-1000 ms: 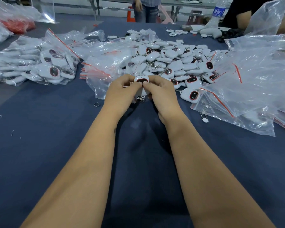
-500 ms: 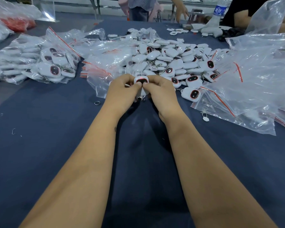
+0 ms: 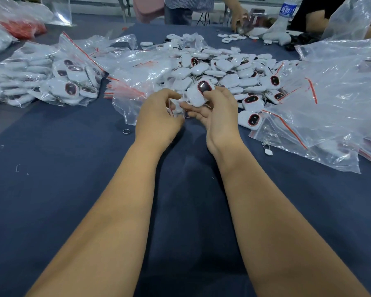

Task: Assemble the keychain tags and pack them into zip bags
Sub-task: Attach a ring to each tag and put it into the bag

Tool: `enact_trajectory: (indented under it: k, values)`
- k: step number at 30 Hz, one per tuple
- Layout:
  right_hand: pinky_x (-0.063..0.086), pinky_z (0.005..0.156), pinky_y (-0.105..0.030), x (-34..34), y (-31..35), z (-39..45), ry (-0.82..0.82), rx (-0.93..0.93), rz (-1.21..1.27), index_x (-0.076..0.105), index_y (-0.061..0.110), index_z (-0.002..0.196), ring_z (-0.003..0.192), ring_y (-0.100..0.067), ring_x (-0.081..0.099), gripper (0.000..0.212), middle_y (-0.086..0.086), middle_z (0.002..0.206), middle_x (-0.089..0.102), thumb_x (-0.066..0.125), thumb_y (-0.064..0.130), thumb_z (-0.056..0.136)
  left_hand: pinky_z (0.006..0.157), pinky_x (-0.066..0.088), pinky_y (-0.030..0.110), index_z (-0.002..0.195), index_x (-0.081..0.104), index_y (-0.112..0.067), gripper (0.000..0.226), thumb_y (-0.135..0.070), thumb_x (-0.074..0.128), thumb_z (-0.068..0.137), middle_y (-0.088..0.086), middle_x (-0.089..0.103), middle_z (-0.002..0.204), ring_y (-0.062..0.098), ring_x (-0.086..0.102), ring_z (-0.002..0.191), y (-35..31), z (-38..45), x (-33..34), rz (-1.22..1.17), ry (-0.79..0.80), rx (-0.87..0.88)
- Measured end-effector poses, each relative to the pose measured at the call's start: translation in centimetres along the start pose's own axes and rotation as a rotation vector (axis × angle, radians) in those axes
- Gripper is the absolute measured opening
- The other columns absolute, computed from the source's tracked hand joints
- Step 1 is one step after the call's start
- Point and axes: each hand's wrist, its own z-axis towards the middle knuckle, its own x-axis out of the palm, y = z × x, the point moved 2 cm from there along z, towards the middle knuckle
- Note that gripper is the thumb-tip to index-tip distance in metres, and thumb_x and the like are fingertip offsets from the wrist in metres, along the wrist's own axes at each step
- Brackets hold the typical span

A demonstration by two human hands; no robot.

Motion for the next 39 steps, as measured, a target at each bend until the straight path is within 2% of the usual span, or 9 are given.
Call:
enact_trajectory:
  k: [6, 11, 17, 19, 22, 25, 33, 37, 39]
  values:
    - [0.058, 0.072, -0.031, 0.4, -0.6, -0.2, 0.057, -0.075, -0.228, 0.05, 0.014, 0.096, 0.077, -0.018, 0.07, 0.009, -0.01, 0.094, 0.065, 0.052, 0.005, 0.095, 0.057, 0.049, 0.015, 0.12, 0.045, -0.047, 0.066, -0.004, 0.064, 0.074, -0.019, 0.058, 0.073, -0.002, 0.054, 0.058, -0.5, -0.6, -0.2, -0.125, 0.007, 0.047]
    - [0.048, 0.072, -0.021, 0.2, -1.0, -0.2, 0.037, -0.194, -0.541, 0.055, 0.023, 0.091, 0.072, -0.004, 0.056, 0.012, 0.004, 0.082, 0.063, 0.062, 0.013, 0.092, 0.047, 0.045, 0.015, 0.118, 0.056, -0.021, 0.036, -0.008, 0.062, 0.084, -0.005, 0.054, 0.078, -0.001, 0.051, 0.047, -0.8, -0.4, -0.2, -0.217, -0.068, -0.067]
    - [0.048, 0.094, -0.046, 0.7, -1.2, -0.3, 0.081, -0.294, -0.845, 0.068, 0.028, 0.102, 0.099, -0.024, 0.063, 0.014, 0.001, 0.091, 0.073, 0.061, 0.021, 0.092, 0.046, 0.043, 0.012, 0.102, 0.066, -0.02, 0.02, -0.008, 0.06, 0.088, -0.002, 0.06, 0.075, 0.001, 0.055, 0.05, -1.3, -0.5, -0.5, -0.266, -0.16, -0.015]
    - [0.049, 0.093, -0.046, 0.8, -1.5, -0.3, 0.125, -0.302, -0.92, 0.071, 0.023, 0.112, 0.09, -0.021, 0.064, 0.023, 0.002, 0.093, 0.073, 0.058, 0.019, 0.094, 0.056, 0.051, 0.019, 0.104, 0.069, -0.02, 0.023, -0.009, 0.059, 0.086, 0.001, 0.063, 0.081, 0.008, 0.059, 0.062, -1.3, -0.5, -0.5, -0.255, -0.175, 0.026]
    - [0.052, 0.091, -0.037, 0.9, -1.5, -0.5, 0.162, -0.29, -0.85, 0.067, 0.019, 0.118, 0.082, -0.011, 0.059, 0.03, 0.003, 0.102, 0.071, 0.058, 0.011, 0.091, 0.069, 0.057, 0.038, 0.102, 0.069, -0.025, 0.024, -0.014, 0.058, 0.083, -0.004, 0.062, 0.08, 0.017, 0.061, 0.069, -1.3, -0.5, -0.5, -0.249, -0.182, 0.063]
    - [0.046, 0.084, -0.014, 0.7, -1.2, -0.7, 0.114, -0.349, -0.777, 0.065, 0.021, 0.112, 0.082, 0.005, 0.056, 0.031, 0.014, 0.104, 0.066, 0.058, 0.005, 0.086, 0.066, 0.048, 0.025, 0.097, 0.068, -0.026, 0.021, -0.018, 0.054, 0.082, -0.012, 0.058, 0.074, 0.005, 0.053, 0.063, -1.2, -0.4, -0.8, -0.228, -0.275, 0.076]
    - [0.048, 0.072, -0.02, 0.7, -1.3, -0.6, 0.047, -0.455, -0.764, 0.053, 0.025, 0.097, 0.067, -0.005, 0.049, 0.04, 0.011, 0.101, 0.052, 0.061, -0.008, 0.076, 0.066, 0.049, 0.029, 0.092, 0.064, -0.027, 0.017, -0.014, 0.056, 0.083, -0.003, 0.06, 0.077, 0.016, 0.058, 0.067, -1.6, -0.7, -0.9, -0.233, -0.341, 0.111]
    - [0.043, 0.068, -0.011, 0.1, -1.2, -0.1, -0.107, -0.394, -0.782, 0.04, 0.024, 0.103, 0.079, -0.002, 0.049, 0.051, 0.003, 0.107, 0.044, 0.079, 0.012, 0.073, 0.062, 0.045, 0.023, 0.09, 0.065, -0.026, 0.021, -0.011, 0.057, 0.078, -0.009, 0.057, 0.07, 0.01, 0.051, 0.06, -1.9, -0.9, -0.3, -0.217, -0.244, 0.179]
    - [0.051, 0.073, -0.021, -0.1, -1.4, 0.0, -0.07, -0.274, -0.74, 0.044, 0.022, 0.103, 0.084, -0.007, 0.058, 0.045, 0.001, 0.103, 0.055, 0.077, 0.02, 0.074, 0.059, 0.043, 0.019, 0.09, 0.065, -0.028, 0.023, -0.011, 0.056, 0.076, -0.009, 0.056, 0.067, 0.009, 0.05, 0.058, -2.0, -0.9, -0.2, -0.243, -0.2, 0.194]
